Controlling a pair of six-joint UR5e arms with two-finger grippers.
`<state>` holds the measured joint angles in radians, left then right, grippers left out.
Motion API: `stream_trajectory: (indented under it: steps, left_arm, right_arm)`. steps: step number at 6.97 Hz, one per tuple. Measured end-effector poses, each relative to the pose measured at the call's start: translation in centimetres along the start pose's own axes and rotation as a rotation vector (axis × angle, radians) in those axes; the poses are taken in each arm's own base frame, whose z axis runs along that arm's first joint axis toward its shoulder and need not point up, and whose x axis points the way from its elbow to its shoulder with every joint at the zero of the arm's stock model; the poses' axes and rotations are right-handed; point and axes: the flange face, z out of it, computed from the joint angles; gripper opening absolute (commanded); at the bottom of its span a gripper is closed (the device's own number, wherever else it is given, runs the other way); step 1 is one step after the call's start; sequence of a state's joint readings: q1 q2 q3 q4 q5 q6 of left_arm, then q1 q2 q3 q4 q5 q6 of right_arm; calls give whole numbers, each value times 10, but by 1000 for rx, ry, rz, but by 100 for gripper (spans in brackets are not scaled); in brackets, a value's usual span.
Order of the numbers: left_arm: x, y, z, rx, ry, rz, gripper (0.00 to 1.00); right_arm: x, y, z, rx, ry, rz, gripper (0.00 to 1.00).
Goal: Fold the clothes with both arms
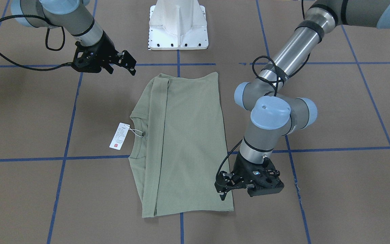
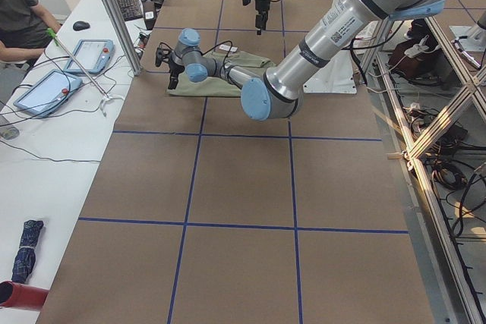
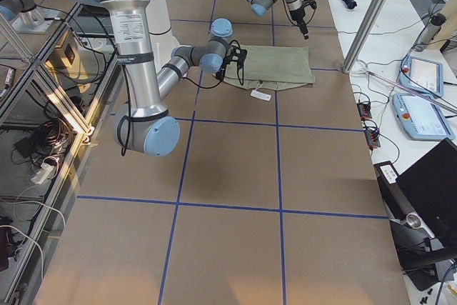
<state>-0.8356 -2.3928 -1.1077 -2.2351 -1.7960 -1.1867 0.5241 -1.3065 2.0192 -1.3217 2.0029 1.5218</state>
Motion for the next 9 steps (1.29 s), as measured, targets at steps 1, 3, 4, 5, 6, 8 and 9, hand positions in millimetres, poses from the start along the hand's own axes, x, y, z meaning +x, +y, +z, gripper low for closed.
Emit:
stream_trajectory:
  steps: [1, 3, 4, 5, 6, 8, 9]
  left_arm:
    - [-21, 13, -29, -16, -14, 31, 100]
    - [-59, 43, -95, -28, -26, 47, 100]
    - [-72, 55, -118, -32, -24, 48, 100]
    - [-79, 62, -130, -41, -21, 48, 100]
    - [-82, 66, -133, -52, -19, 47, 100]
    - [-84, 68, -133, -62, -18, 44, 100]
    - [-84, 69, -132, -65, -20, 41, 100]
  right_arm:
    - [-23, -2, 2, 5, 46, -66, 100]
    - [-80, 0, 20, 34, 114, -208, 100]
    - [-110, 3, 38, 45, 132, -290, 100]
    - [-133, 9, 56, 51, 149, -360, 100]
    - [-147, 14, 72, 60, 170, -428, 100]
    - [-151, 24, 103, 59, 227, -590, 100]
    - [-149, 30, 115, 55, 251, -629, 100]
